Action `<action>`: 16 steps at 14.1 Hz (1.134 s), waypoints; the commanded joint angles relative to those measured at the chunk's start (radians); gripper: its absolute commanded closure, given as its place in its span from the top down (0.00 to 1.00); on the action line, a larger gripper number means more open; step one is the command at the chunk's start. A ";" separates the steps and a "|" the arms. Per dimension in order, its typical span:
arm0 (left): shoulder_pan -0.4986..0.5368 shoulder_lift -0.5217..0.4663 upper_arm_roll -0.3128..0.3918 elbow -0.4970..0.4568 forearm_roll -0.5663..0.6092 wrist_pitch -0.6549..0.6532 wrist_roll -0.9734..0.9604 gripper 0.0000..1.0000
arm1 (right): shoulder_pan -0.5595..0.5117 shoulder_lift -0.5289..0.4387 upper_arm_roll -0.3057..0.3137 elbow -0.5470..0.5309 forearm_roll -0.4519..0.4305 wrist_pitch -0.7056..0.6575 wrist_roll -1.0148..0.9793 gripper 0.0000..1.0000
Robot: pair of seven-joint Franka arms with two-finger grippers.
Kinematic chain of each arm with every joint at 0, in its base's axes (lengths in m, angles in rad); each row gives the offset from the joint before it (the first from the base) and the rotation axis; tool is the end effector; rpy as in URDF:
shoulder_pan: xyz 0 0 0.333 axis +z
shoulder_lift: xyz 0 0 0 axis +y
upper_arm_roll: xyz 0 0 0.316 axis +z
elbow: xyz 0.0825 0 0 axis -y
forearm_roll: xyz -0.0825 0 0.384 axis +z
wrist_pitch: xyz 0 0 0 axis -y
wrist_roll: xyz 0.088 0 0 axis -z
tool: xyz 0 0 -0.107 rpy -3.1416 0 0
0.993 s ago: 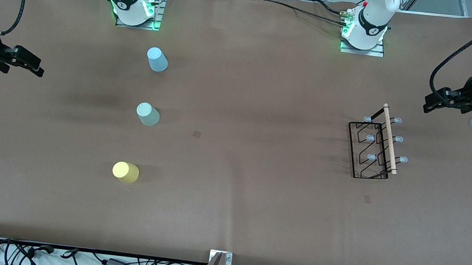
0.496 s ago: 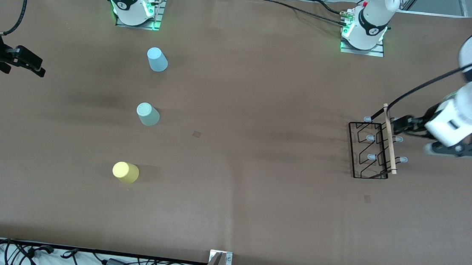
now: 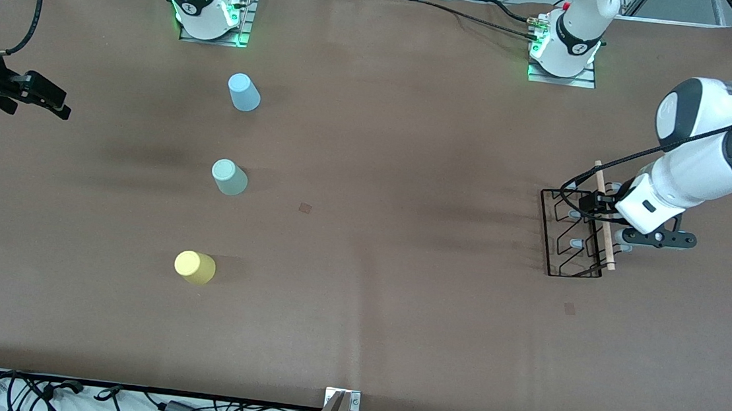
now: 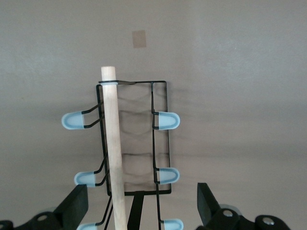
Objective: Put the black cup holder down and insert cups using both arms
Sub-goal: 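Grasp the holder's wooden handle with the left gripper, then move the holder to mid-table while the right gripper reaches the teal cup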
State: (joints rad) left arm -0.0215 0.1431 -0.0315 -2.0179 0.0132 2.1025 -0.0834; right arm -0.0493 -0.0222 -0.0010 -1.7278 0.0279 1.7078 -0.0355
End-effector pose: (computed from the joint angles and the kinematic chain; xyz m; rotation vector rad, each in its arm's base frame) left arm 0.5725 -0.0294 0.3769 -3.1294 -0.0369 0.0905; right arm 0.5547 -0.0253 0.5741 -3.1139 0.0289 -0.0053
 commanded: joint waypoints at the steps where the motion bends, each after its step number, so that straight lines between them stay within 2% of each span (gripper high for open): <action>1: 0.011 -0.030 -0.002 -0.065 0.036 0.047 0.042 0.90 | -0.004 -0.012 0.010 -0.009 -0.014 0.000 0.008 1.00; 7: 0.021 -0.002 -0.002 -0.070 0.036 0.051 0.043 0.62 | -0.006 -0.012 0.009 -0.009 -0.014 -0.005 0.008 1.00; 12: 0.057 0.027 -0.002 -0.076 0.036 0.083 0.045 0.53 | -0.009 -0.012 0.009 -0.009 -0.014 -0.007 0.008 1.00; 16: 0.063 0.030 -0.002 -0.082 0.036 0.086 0.045 0.16 | -0.012 0.004 0.009 -0.010 -0.014 -0.005 0.008 1.00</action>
State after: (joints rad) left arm 0.0335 0.1814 -0.0283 -2.0874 0.0279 2.1734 -0.0524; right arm -0.0507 -0.0201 -0.0011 -1.7295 0.0279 1.7061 -0.0355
